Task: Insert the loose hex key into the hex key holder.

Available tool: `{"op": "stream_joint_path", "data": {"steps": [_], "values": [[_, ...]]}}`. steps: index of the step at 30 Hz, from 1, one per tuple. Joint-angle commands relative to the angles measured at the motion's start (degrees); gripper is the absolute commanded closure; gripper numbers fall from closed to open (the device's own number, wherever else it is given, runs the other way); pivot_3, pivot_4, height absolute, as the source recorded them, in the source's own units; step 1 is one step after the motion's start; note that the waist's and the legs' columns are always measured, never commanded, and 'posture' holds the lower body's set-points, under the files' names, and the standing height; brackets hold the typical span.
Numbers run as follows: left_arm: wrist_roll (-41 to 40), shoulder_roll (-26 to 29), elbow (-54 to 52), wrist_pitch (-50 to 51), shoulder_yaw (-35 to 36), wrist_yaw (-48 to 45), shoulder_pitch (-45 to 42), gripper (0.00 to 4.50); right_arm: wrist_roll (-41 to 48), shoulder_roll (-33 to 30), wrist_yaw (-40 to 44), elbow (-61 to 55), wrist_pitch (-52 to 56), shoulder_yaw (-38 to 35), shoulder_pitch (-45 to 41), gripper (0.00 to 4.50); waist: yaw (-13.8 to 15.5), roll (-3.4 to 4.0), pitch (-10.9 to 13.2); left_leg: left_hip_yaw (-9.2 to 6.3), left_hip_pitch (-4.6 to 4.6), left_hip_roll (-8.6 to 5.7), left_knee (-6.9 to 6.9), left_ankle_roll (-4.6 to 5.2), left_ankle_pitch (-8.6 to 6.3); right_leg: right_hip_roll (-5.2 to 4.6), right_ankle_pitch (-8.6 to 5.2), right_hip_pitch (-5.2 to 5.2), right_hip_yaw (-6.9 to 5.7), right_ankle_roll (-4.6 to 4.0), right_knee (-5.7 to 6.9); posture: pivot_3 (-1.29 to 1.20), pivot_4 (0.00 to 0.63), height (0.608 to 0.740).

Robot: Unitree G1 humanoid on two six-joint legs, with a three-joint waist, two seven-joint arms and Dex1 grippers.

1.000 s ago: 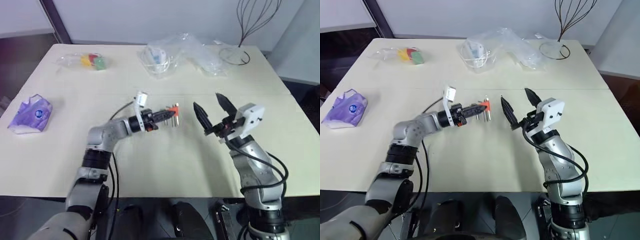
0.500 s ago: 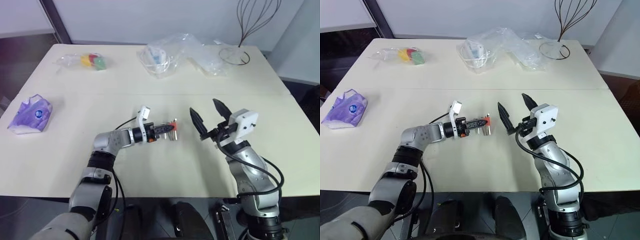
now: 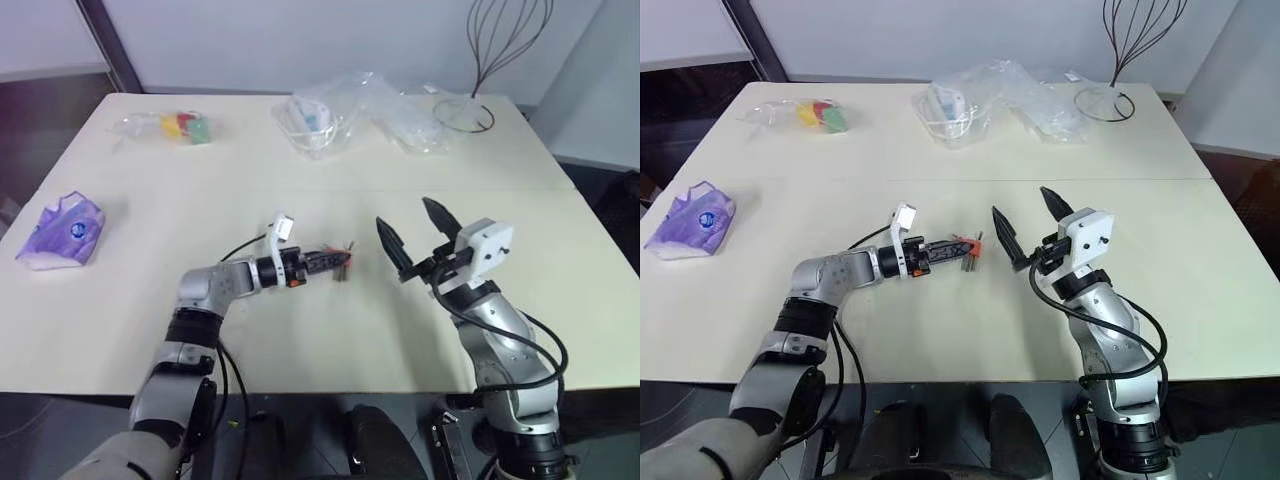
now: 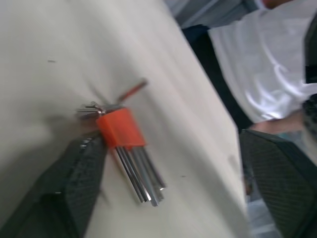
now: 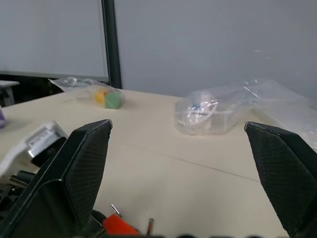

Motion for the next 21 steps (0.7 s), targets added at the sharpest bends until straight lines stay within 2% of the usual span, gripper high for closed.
{"op": "stream_joint_path", "data": {"steps": [1,6,13,21], "values": [[4.0,5.0,-6.2,-6.7,0.9,0.5,0.9,0.07,0.1,-3.1,2.3,-2.0,0.8,-0.9,0.5,0.0,0.0,0.0,0.0,0.0,-0.02,0.01,-0.03,0.0,0.0,0.01,0.0,-0.04,0.01,0.0,0.0,0.0,0.15,0.74],[6.9,8.9,-11.6,-12.0,-0.4,-0.5,2.5,0.07,1.8,-9.4,7.1,-2.4,4.1,-2.2,0.7,0.0,0.8,0.0,0.0,-0.01,-0.39,-0.01,-0.01,-0.01,0.01,-0.1,0.0,-0.29,-0.02,0.01,-0.1,0.0,0.15,0.74],[8.8,17.7,-22.5,-17.7,-1.6,-7.4,4.9,0.07,5.4,-25.8,19.2,-2.3,12.6,-5.9,0.6,0.0,1.8,-0.01,0.0,0.01,-0.5,-0.04,0.09,0.0,0.0,-0.14,0.01,-0.29,-0.03,0.01,-0.22,0.0,0.15,0.74],[4.1,23.6,-32.4,-13.8,0.6,-10.6,8.1,0.07,8.1,-36.0,27.1,-2.8,18.6,-7.3,-1.2,0.0,1.8,-0.03,0.0,-0.01,-0.49,-0.02,0.08,0.01,-0.01,-0.09,0.0,-0.27,-0.05,0.01,-0.23,0.0,0.15,0.74]]}}
